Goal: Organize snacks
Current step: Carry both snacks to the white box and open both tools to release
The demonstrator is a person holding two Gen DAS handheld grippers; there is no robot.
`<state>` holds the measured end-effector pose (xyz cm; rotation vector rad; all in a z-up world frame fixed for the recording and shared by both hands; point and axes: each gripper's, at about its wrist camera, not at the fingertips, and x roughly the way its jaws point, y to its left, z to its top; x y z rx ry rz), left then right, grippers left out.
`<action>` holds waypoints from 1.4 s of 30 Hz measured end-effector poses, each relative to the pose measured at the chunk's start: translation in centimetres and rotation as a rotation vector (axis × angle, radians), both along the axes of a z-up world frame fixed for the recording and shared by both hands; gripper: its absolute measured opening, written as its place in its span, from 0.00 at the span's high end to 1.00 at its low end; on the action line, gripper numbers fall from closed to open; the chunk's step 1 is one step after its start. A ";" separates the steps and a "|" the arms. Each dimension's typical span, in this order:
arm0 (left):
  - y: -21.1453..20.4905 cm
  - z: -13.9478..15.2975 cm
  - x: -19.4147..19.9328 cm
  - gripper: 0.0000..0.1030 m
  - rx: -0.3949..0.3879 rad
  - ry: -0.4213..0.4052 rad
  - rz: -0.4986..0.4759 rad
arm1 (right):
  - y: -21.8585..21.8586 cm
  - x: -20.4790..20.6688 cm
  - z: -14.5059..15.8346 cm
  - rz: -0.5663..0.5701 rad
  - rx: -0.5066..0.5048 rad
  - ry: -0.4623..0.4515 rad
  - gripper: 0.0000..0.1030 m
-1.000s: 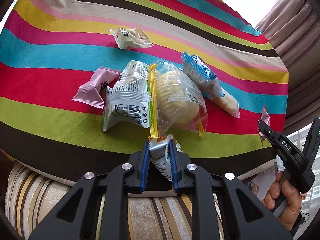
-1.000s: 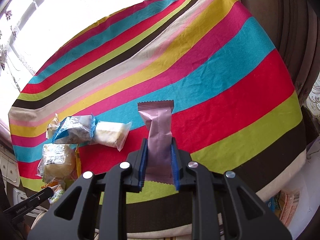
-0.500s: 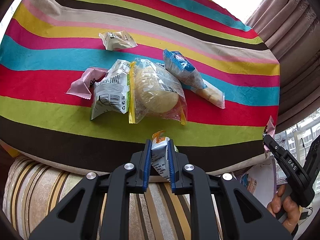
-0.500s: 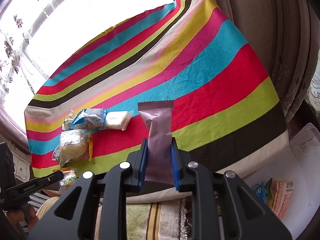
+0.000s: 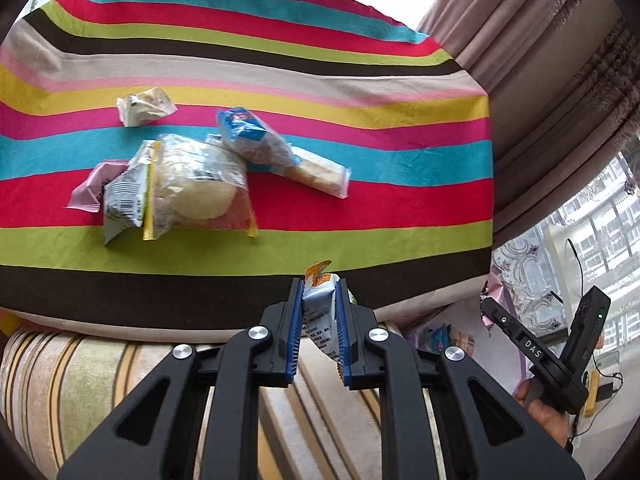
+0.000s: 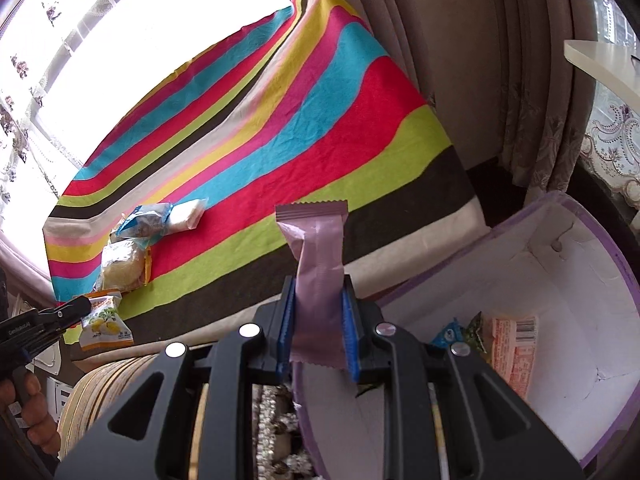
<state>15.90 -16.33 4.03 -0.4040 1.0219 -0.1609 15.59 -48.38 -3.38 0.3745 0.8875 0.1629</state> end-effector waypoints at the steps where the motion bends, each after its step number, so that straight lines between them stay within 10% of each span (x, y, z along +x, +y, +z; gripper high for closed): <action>1: -1.1 0.0 0.1 0.87 -0.009 -0.001 -0.030 | -0.8 -0.2 -0.2 -0.013 0.000 0.006 0.79; 20: -16.7 -3.8 -0.7 0.82 -0.101 0.116 -0.439 | -4.0 -3.4 -2.3 -0.050 -0.155 0.082 0.75; 25: -16.3 -3.7 -0.4 0.57 -0.092 0.103 -0.422 | -4.1 -3.5 -2.1 -0.060 -0.158 0.080 0.64; 42: -9.7 -2.7 -0.4 0.50 -0.012 0.031 -0.217 | -0.2 -2.3 0.0 0.026 -0.146 0.040 0.42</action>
